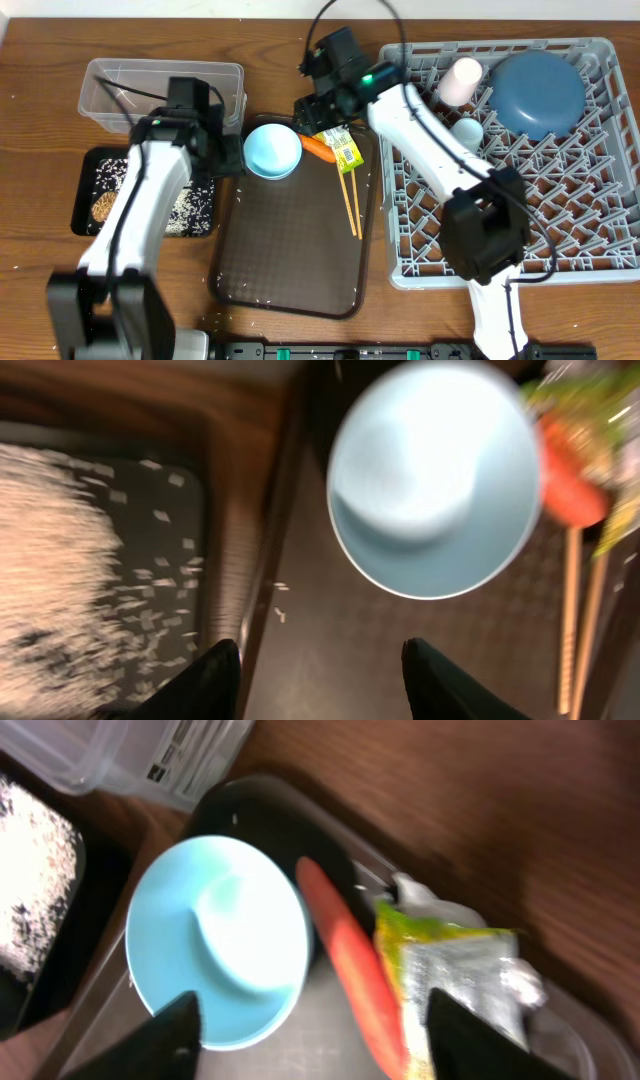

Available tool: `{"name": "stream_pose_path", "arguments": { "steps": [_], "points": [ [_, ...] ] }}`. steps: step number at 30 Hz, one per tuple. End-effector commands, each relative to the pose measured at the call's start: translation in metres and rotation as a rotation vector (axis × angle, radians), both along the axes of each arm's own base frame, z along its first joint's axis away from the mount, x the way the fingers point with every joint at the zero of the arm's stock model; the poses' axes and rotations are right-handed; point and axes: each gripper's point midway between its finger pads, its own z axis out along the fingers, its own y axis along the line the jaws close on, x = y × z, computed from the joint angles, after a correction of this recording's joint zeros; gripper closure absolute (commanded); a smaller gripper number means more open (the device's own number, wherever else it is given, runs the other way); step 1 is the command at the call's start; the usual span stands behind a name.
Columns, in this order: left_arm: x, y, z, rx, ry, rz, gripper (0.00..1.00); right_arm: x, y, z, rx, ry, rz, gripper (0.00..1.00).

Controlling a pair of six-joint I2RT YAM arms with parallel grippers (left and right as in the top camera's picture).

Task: Sort waste into correct bins and load items into the dishwasher rack
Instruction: 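Reach the right gripper to the light blue bowl and grasp its rim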

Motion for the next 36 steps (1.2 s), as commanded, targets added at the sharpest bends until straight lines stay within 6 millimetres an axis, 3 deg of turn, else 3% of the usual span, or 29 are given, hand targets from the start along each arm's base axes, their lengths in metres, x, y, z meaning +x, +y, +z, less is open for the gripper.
{"name": "stream_pose_path", "arguments": {
  "steps": [1,5,11,16,22,25,28,30,34,36],
  "points": [
    [-0.002,0.013,0.028,0.038,-0.084,0.081,0.45,-0.006,0.015,-0.023,-0.016,0.053,-0.058,0.48],
    [-0.003,0.014,0.042,0.042,-0.131,0.086,0.43,-0.021,0.029,-0.047,-0.042,0.098,-0.035,0.60],
    [-0.007,0.021,0.037,0.075,-0.105,0.104,0.43,-0.036,0.037,-0.064,-0.089,0.124,-0.024,0.67],
    [-0.010,0.022,0.035,0.083,-0.093,0.106,0.43,-0.036,0.036,-0.067,-0.102,0.126,-0.058,0.77],
    [-0.011,0.026,0.035,0.105,-0.087,0.114,0.43,-0.039,0.035,-0.069,-0.119,0.133,-0.064,0.96],
    [-0.012,0.026,0.034,0.105,-0.085,0.114,0.43,-0.048,0.037,-0.075,-0.137,0.158,-0.072,0.96],
    [-0.012,0.026,0.034,0.105,-0.085,0.114,0.43,-0.055,0.037,-0.081,-0.166,0.174,-0.099,0.81],
    [-0.012,0.026,0.034,0.105,-0.085,0.114,0.43,-0.057,0.039,-0.085,-0.181,0.174,-0.105,0.77],
    [-0.012,0.026,0.034,0.105,-0.085,0.114,0.43,-0.060,0.040,-0.087,-0.199,0.164,-0.113,0.79],
    [-0.012,0.026,0.034,0.105,-0.085,0.114,0.43,-0.060,0.040,-0.088,-0.205,0.162,-0.116,0.88]
  ]
}}
